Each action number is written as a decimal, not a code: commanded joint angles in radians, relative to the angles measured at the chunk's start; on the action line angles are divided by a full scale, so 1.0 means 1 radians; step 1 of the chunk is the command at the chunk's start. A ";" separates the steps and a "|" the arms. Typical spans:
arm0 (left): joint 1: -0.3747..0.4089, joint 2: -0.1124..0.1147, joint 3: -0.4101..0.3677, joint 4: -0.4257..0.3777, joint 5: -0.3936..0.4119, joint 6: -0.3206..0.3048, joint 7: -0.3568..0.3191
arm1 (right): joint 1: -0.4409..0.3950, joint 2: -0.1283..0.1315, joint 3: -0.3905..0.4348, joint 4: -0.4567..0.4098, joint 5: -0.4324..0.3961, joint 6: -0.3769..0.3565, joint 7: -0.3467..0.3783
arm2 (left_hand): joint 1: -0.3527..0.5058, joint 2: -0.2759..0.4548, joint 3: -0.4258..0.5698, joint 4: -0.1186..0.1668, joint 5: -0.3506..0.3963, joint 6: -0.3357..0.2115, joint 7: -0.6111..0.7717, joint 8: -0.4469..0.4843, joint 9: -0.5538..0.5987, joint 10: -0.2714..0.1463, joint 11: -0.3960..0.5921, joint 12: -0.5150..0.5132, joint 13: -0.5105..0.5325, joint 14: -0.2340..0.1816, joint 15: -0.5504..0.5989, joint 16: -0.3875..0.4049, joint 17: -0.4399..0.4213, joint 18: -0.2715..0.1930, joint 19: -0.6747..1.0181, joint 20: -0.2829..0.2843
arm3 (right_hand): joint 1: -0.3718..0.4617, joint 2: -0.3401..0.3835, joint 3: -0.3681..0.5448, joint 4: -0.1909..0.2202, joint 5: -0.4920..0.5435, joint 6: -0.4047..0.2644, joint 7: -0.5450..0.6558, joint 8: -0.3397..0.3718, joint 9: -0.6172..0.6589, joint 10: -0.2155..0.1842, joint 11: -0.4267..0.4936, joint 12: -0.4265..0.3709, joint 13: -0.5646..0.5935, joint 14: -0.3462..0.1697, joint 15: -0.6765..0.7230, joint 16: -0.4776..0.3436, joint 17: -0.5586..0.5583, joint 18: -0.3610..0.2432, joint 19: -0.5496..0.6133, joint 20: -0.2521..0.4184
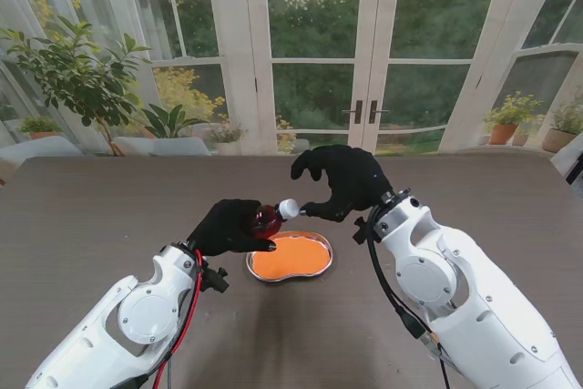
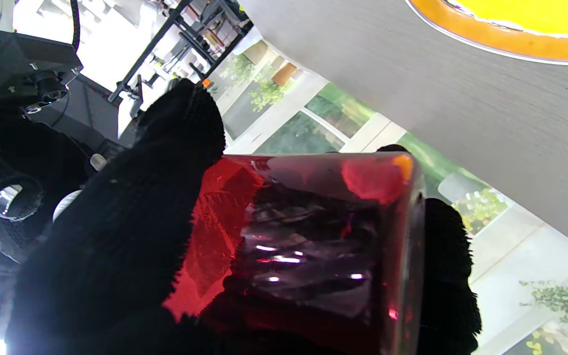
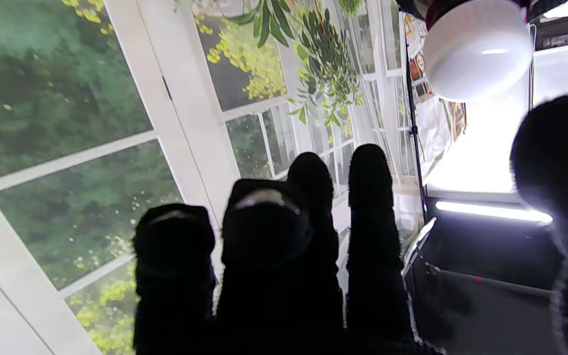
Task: Collect the cotton balls from the tray into a sample bottle
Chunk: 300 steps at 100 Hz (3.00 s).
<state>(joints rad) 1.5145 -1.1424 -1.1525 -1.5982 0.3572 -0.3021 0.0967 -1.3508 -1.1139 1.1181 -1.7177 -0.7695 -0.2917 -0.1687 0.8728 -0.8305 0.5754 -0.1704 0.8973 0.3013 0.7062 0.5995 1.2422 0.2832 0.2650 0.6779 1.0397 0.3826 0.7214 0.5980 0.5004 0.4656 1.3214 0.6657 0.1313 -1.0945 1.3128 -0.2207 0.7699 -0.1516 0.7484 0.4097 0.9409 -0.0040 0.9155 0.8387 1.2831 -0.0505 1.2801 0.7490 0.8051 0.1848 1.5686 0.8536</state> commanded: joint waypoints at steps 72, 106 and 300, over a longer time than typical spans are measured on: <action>-0.010 -0.003 0.001 -0.009 -0.007 0.002 -0.022 | 0.022 -0.012 -0.092 0.073 -0.188 -0.019 -0.217 | 0.194 0.274 0.301 0.015 0.153 -0.184 0.120 0.014 0.047 -0.046 0.011 0.002 0.014 0.017 0.018 0.002 -0.025 -0.014 0.016 -0.001 | 0.049 -0.185 0.102 -0.046 0.160 0.019 0.054 0.016 0.159 -0.054 0.027 0.036 0.038 -0.052 0.150 0.079 0.106 0.000 0.055 0.002; -0.009 -0.003 0.001 -0.011 -0.009 0.003 -0.023 | 0.024 -0.015 -0.104 0.077 -0.196 -0.002 -0.244 | 0.195 0.273 0.304 0.013 0.152 -0.181 0.119 0.014 0.046 -0.043 0.012 0.002 0.013 0.018 0.017 0.001 -0.025 -0.011 0.016 0.000 | 0.088 -0.124 0.097 -0.035 0.237 0.040 0.084 0.027 0.220 -0.061 0.024 0.040 0.038 -0.053 0.193 0.100 0.129 0.007 0.067 -0.004; -0.016 0.003 0.010 -0.009 -0.001 0.007 -0.047 | 0.003 0.001 -0.083 0.020 -0.093 0.048 -0.014 | 0.194 0.276 0.303 0.011 0.150 -0.179 0.117 0.013 0.044 -0.041 0.013 0.000 0.013 0.021 0.017 0.002 -0.026 -0.008 0.014 0.003 | 0.003 0.598 -0.121 0.047 0.486 0.121 0.137 0.091 0.498 -0.033 0.007 0.072 0.033 0.008 0.347 0.173 0.171 0.056 0.124 0.002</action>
<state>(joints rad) 1.4963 -1.1362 -1.1424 -1.5995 0.3583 -0.2928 0.0710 -1.3416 -1.1136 1.0350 -1.6913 -0.8606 -0.2446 -0.1986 0.8728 -0.8305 0.5754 -0.1702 0.8973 0.3024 0.7061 0.5996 1.2422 0.2849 0.2648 0.6779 1.0397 0.3838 0.7214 0.5980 0.5002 0.4690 1.3214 0.6657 0.1067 -0.5678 1.1432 -0.2628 1.2041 -0.0691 0.8735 0.4724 1.3416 -0.0216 0.9232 0.9001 1.3179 -0.0035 1.5664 0.9057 0.9718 0.1969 1.6127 0.8514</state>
